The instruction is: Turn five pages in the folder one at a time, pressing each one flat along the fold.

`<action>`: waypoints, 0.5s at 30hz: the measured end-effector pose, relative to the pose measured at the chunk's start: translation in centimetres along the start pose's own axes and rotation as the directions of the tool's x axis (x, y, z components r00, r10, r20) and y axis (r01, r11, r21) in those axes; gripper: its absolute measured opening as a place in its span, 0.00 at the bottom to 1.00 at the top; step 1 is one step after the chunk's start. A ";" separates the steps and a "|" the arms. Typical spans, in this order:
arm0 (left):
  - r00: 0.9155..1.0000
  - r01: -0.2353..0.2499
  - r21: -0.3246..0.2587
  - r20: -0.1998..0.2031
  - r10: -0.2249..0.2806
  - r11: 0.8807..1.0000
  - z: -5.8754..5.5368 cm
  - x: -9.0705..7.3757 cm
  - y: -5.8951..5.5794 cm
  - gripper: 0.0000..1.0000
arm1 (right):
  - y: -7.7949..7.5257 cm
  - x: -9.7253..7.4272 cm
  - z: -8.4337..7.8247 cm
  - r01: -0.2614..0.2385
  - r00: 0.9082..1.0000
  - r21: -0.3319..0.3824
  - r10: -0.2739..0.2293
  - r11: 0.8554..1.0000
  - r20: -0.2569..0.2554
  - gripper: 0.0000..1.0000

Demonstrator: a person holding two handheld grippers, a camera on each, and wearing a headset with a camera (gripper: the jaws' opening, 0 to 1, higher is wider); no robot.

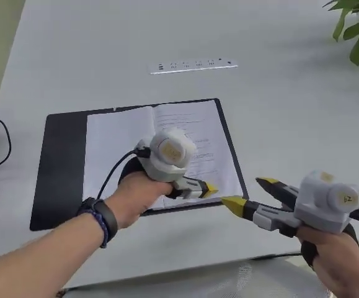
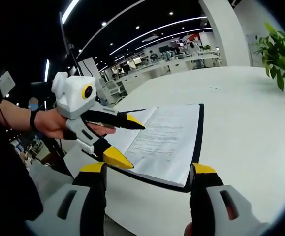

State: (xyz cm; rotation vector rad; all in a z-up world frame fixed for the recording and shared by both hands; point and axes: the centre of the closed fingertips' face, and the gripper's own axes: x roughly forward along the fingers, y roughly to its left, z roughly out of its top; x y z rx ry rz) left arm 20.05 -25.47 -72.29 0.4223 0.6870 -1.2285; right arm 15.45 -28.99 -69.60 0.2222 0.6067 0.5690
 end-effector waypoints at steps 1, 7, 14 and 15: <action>1.000 0.007 0.024 -0.012 -0.007 1.000 -0.1 0.5 -0.2 0.63 | 0.0 0.0 0.0 -0.001 1.000 0.000 0.001 1.000 -0.001 0.68; 0.999 0.021 -0.020 -0.025 -0.022 1.000 0.2 3.8 -0.3 0.64 | -0.3 -0.4 0.2 -0.003 1.000 0.007 0.003 1.000 0.000 0.67; 0.999 -0.005 -0.077 -0.039 0.002 0.997 -0.4 6.1 0.1 0.65 | -1.0 -1.0 -0.1 0.000 1.000 0.018 0.000 1.000 -0.011 0.66; 0.999 -0.012 -0.079 -0.040 0.009 0.997 -0.5 6.3 0.2 0.65 | -1.1 -1.1 -0.1 0.000 1.000 0.020 0.001 1.000 -0.011 0.66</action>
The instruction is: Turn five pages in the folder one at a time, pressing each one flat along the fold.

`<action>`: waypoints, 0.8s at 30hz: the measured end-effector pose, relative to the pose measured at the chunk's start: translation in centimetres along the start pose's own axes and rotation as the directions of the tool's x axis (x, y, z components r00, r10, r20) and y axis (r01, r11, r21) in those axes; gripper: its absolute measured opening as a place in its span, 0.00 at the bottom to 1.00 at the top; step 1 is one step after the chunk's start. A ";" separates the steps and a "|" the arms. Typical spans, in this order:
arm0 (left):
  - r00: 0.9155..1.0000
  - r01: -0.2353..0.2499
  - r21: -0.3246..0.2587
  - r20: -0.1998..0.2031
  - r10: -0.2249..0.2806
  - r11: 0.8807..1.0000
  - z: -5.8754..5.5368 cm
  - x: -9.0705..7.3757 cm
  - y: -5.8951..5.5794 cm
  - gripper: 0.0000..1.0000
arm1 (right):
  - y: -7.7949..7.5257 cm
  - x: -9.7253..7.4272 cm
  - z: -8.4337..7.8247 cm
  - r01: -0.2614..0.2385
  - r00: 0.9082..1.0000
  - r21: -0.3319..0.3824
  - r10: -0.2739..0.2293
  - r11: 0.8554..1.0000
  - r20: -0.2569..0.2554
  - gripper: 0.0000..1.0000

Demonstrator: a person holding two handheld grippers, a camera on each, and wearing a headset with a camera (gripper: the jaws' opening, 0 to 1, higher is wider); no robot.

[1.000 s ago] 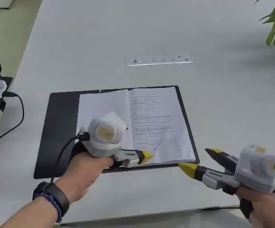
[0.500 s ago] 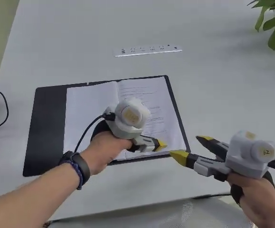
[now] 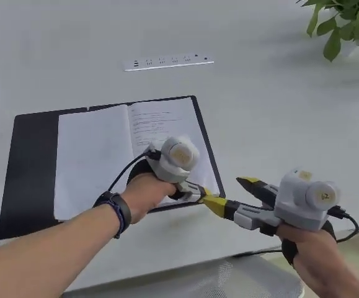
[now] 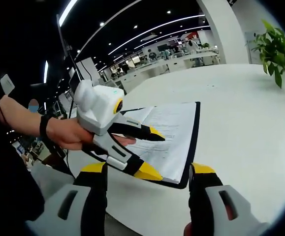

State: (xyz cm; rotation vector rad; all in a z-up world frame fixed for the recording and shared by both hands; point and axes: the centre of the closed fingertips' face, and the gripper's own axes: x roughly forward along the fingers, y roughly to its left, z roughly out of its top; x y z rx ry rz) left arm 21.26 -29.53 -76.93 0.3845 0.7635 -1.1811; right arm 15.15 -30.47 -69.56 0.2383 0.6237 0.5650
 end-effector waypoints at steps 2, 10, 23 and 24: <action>1.000 -0.009 -0.006 0.001 0.009 1.000 -0.1 0.2 0.1 0.65 | -0.1 -0.1 0.0 -0.004 1.000 0.003 0.004 1.000 0.002 0.66; 0.999 -0.031 0.053 -0.024 0.032 0.998 -1.0 0.8 0.4 0.64 | 0.2 0.3 -0.2 -0.033 0.999 -0.003 0.033 0.999 -0.022 0.64; 0.999 -0.012 0.015 0.038 0.011 1.000 -1.1 0.5 0.6 0.64 | -0.3 1.8 -0.2 -0.078 0.996 -0.020 0.077 0.997 -0.055 0.61; 0.999 -0.012 0.007 0.043 0.012 1.000 -1.1 0.5 0.6 0.64 | -0.5 2.1 -0.2 -0.080 0.995 -0.019 0.079 0.997 -0.058 0.60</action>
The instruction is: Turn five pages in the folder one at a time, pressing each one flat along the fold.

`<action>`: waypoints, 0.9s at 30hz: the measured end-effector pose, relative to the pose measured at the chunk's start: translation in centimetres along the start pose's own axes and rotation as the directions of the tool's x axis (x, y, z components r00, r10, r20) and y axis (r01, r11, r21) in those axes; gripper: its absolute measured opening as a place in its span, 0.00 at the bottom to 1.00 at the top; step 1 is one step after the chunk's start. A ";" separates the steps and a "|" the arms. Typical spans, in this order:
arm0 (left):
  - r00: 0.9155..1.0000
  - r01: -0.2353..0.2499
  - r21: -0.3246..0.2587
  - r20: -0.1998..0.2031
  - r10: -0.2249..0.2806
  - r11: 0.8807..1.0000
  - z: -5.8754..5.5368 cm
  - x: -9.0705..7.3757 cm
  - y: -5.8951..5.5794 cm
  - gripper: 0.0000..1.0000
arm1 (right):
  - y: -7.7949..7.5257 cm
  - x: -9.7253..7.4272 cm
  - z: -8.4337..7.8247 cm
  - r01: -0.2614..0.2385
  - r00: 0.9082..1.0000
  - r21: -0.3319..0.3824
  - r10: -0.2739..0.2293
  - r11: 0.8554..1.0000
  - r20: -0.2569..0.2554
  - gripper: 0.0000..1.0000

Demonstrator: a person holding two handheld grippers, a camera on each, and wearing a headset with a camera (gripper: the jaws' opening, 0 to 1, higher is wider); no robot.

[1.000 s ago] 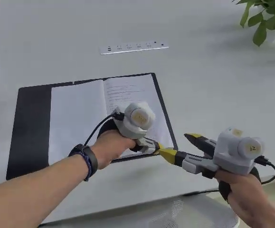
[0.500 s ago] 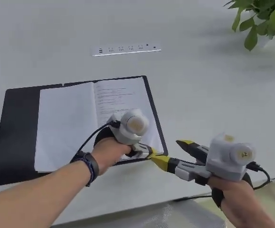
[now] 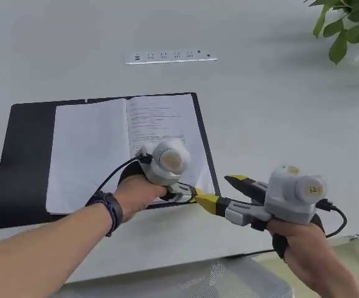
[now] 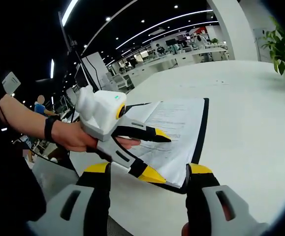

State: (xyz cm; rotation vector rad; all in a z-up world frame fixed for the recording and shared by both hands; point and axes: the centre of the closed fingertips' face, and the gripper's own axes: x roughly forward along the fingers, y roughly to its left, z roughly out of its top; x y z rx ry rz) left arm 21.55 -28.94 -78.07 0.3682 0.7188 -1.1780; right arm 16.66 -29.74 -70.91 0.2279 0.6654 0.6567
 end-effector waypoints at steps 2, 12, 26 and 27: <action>1.000 0.001 -0.016 0.008 -0.001 1.000 0.0 -0.1 0.0 0.63 | -0.3 0.3 0.2 -0.006 1.000 0.003 0.006 1.000 -0.002 0.60; 0.999 -0.028 -0.119 0.042 0.033 0.992 0.1 -0.6 0.8 0.54 | -2.4 2.3 1.3 -0.019 1.000 0.040 0.018 0.999 0.012 0.56; 0.998 -0.041 -0.120 0.042 0.046 0.992 -0.2 -0.8 0.7 0.52 | -3.7 6.1 1.7 -0.053 0.998 0.122 0.050 0.991 0.022 0.47; 0.998 -0.042 -0.123 0.042 0.047 0.992 -0.2 -0.9 0.8 0.51 | -3.7 6.4 1.6 -0.059 0.998 0.132 0.057 0.990 0.019 0.46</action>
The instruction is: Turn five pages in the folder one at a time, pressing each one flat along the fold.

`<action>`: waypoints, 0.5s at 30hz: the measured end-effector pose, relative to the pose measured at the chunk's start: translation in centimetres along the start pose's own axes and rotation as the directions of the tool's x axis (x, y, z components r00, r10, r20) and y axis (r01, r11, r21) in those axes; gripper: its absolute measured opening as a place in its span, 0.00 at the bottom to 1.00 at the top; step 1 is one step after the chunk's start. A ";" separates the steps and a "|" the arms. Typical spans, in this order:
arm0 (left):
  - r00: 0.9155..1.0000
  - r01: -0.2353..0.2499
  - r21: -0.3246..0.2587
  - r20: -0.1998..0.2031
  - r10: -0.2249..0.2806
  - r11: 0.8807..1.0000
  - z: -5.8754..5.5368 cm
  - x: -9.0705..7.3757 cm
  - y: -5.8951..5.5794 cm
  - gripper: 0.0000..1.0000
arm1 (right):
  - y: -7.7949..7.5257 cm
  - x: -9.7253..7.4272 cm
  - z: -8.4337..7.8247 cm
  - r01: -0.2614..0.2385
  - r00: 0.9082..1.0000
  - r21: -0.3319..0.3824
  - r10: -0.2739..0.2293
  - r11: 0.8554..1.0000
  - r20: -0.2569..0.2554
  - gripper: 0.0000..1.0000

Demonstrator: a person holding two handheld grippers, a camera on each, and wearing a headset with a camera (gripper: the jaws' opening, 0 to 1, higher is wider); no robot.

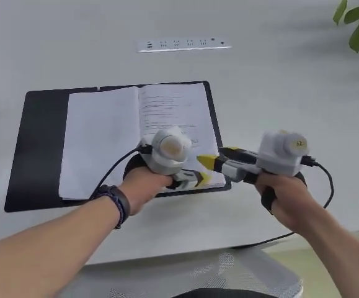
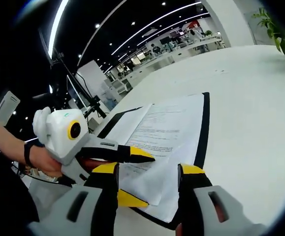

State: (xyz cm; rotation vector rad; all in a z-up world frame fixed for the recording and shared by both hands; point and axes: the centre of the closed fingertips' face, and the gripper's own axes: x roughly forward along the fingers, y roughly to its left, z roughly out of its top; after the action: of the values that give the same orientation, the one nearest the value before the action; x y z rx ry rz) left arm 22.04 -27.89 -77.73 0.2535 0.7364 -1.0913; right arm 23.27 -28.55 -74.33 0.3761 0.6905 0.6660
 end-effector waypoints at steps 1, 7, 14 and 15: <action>1.000 0.000 -0.005 0.001 0.000 1.000 0.0 0.0 0.0 0.51 | 0.1 0.2 -0.1 -0.004 1.000 0.009 0.004 1.000 -0.002 0.45; 1.000 0.013 -0.050 0.002 -0.013 0.999 -0.2 -0.6 -0.2 0.55 | 0.7 1.0 -1.4 -0.025 0.999 0.017 0.026 1.000 -0.042 0.37; 1.000 0.009 -0.057 -0.009 -0.010 0.998 -1.0 -1.7 -0.2 0.58 | 1.0 0.7 -1.9 -0.028 0.999 0.049 0.029 0.998 -0.023 0.29; 1.000 0.007 -0.060 -0.010 -0.008 0.998 -1.1 -1.9 -0.2 0.59 | 0.9 0.7 -2.0 -0.026 0.999 0.049 0.027 0.998 -0.023 0.27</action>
State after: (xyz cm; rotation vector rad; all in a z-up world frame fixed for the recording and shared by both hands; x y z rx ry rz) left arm 20.90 -26.02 -77.28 0.2055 0.7788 -1.0736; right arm 21.93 -27.20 -75.62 0.4234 0.7265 0.6802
